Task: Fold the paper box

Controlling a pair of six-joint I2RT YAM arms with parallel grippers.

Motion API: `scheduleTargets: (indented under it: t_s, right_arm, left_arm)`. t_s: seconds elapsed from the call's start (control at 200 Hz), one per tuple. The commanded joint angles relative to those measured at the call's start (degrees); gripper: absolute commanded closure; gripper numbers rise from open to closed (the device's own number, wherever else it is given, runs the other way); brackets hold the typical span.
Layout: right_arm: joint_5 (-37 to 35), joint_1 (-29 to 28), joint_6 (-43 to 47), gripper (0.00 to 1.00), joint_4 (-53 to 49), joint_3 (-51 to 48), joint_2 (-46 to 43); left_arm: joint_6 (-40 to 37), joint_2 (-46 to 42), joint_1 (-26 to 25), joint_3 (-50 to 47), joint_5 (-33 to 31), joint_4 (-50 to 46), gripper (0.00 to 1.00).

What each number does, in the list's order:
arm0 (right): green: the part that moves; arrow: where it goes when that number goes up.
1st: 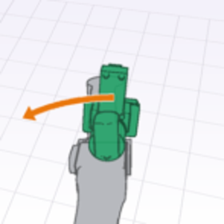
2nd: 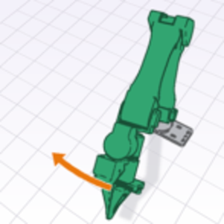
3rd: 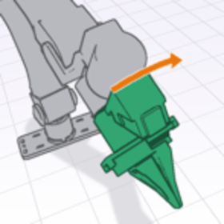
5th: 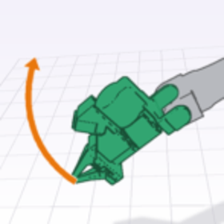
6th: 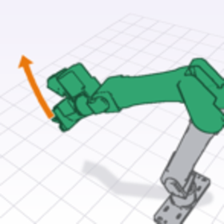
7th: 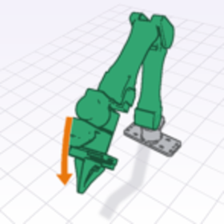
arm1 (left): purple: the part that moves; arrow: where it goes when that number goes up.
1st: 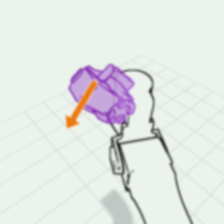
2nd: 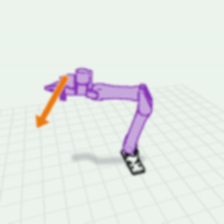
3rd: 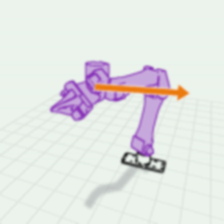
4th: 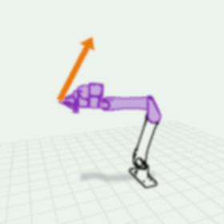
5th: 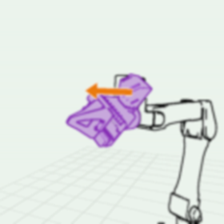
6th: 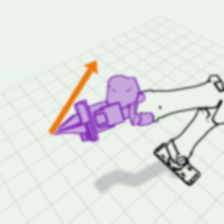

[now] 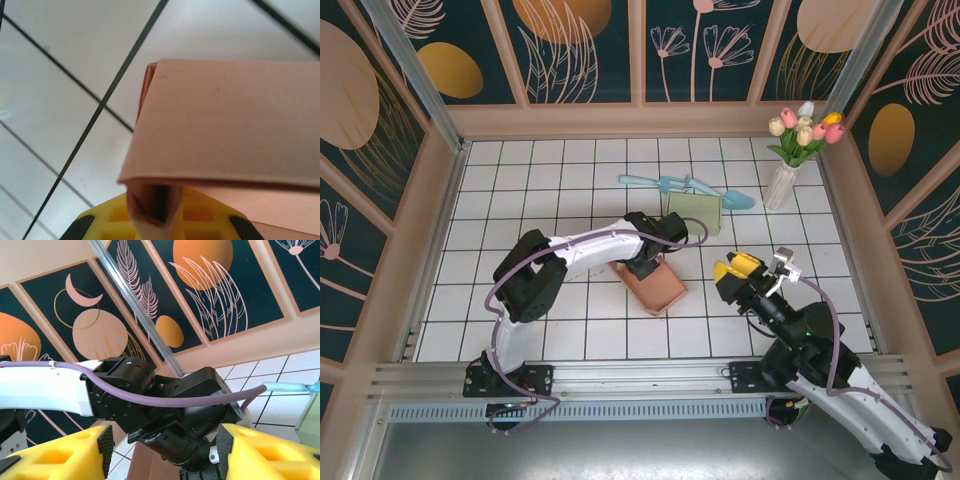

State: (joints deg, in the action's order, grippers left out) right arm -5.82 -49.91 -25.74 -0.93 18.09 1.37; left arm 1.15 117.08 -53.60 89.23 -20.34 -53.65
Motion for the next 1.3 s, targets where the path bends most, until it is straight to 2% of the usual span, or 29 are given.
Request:
scheduleTargets:
  t_s: [0.0,0.075,0.15,0.24,0.34,0.47,0.581,0.651,0.681,0.751,0.836,0.866,0.886,0.961,1.036,1.106,1.161,1.201,1.291]
  right_arm:
    - [2.0,-0.1,-1.0,0.41,-0.9,0.4,-1.0]
    - [1.7,-0.1,-0.9,0.41,-0.9,0.3,-0.9]
    - [1.1,-0.1,-0.6,0.41,-1.2,0.4,-0.9]
    - [-0.2,-0.1,-0.2,0.4,-2.1,0.6,-0.9]
    - [-1.6,-0.1,0.1,0.4,-2.5,0.6,-0.9]
    - [-2.3,-0.1,0.6,0.4,-2.9,0.7,-1.0]
    - [-2.9,-0.1,1.0,0.4,-2.9,0.6,-1.0]
    - [-3.3,-0.1,1.0,0.4,-2.7,0.3,-1.0]
    - [-3.4,-0.1,0.9,0.4,-2.8,0.3,-0.9]
    - [-3.5,-0.1,0.9,0.4,-3.0,0.4,-0.9]
    - [-3.5,-0.1,0.6,0.4,-3.2,0.6,-1.0]
    - [-3.4,-0.1,0.6,0.4,-3.3,0.7,-1.0]
    - [-3.4,-0.1,0.7,0.4,-3.4,0.7,-0.9]
    - [-3.4,-0.1,0.7,0.4,-3.6,0.7,-1.0]
    - [-3.2,-0.1,0.6,0.4,-3.5,0.6,-1.0]
    - [-3.3,-0.1,0.5,0.4,-3.4,0.4,-0.9]
    - [-3.5,-0.1,0.5,0.4,-3.1,0.1,-0.9]
    - [-3.6,-0.1,0.5,0.4,-2.9,-0.1,-1.0]
    - [-4.0,-0.1,0.7,0.4,-3.0,-0.2,-0.9]
  left_arm:
    - [-3.2,0.9,0.2,3.0,-5.3,-8.6,0.99]
    - [-3.0,1.9,0.2,6.3,-5.9,-8.7,0.92]
    - [-2.3,3.1,0.2,9.4,-9.0,-8.8,0.79]
    - [-1.2,4.1,0.2,13.0,-16.2,-8.1,0.55]
    - [0.1,4.9,0.3,18.0,-22.1,-7.3,0.38]
    - [4.0,6.7,0.3,27.4,-27.1,-8.5,0.35]
    - [11.8,5.3,0.2,35.9,-28.3,-8.6,0.36]
    - [22.7,2.9,0.3,38.7,-30.1,-10.2,0.18]
    - [28.3,1.6,0.4,38.9,-28.7,-11.2,0.14]
    - [38.1,-2.8,0.4,34.2,-22.4,-9.9,0.12]
    - [46.5,-11.6,0.5,18.3,-10.7,1.3,0.1]
    - [49.9,-14.4,0.4,13.1,-7.6,5.3,0.03]
    - [53.2,-16.0,0.4,10.4,-6.0,6.7,0.02]
    - [66.0,-20.2,0.4,4.4,-3.1,5.8,0.02]
    - [77.4,-22.0,0.4,1.6,-1.9,-0.1,0.03]
    - [82.5,-23.7,0.3,-2.9,0.7,0.7,0.04]
    - [83.9,-25.1,0.3,-7.7,4.1,6.2,0.07]
    - [83.3,-25.8,0.2,-11.3,6.4,11.3,0.13]
    - [83.7,-26.3,-0.3,-15.5,8.3,15.9,0.23]
